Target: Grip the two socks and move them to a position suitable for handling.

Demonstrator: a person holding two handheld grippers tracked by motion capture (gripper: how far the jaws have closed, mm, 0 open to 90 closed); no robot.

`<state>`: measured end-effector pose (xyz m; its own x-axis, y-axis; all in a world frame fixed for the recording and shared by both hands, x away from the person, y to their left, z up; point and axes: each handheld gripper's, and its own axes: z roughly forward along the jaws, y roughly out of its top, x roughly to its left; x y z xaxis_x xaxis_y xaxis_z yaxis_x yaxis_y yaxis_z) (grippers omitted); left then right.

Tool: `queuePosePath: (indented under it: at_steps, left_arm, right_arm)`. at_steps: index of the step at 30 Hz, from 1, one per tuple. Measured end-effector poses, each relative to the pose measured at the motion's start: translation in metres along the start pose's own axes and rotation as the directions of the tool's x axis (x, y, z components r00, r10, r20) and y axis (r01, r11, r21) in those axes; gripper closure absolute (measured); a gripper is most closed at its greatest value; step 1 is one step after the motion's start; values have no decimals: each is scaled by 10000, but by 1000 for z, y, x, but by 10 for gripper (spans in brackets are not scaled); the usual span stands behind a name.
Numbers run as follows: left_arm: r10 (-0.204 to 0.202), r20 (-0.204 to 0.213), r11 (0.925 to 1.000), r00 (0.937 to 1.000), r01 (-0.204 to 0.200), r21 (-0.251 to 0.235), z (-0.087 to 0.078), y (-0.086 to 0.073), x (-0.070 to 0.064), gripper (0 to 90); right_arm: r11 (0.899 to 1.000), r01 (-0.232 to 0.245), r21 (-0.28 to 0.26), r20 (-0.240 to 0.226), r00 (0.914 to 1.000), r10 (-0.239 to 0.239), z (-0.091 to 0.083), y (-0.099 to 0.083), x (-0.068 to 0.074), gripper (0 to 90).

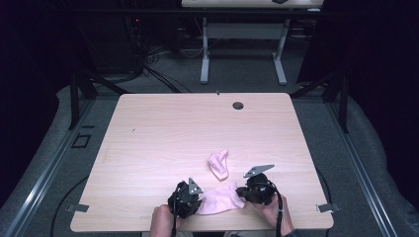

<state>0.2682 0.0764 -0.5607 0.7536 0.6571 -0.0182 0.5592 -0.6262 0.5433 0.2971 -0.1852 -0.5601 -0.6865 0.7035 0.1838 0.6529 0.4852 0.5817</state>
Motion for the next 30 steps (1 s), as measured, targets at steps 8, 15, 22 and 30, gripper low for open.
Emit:
queuePosePath:
  at_steps: [8, 15, 22, 30]
  left_arm:
    - [240, 605, 9996, 9979, -249, 141, -5, 3, 8, 850]
    - [-93, 400, 9996, 9992, 103, -261, -9, -1, 12, 451]
    - [-931, -422, 9886, 9948, 873, -1225, -24, -13, 34, 140]
    - [-2128, -1724, 9695, 9618, 1859, -1597, -19, -42, 67, 18]
  right_arm:
    - [9998, -177, 38, 245, 9995, 176, -16, -9, 11, 847]
    - [9994, -272, -213, 155, 9995, 275, -15, -10, 8, 641]
    - [9948, -123, -1013, 73, 9999, 131, -21, 14, -1, 441]
    - [9880, 1079, -1105, 187, 9941, -1065, 9, 65, 4, 447]
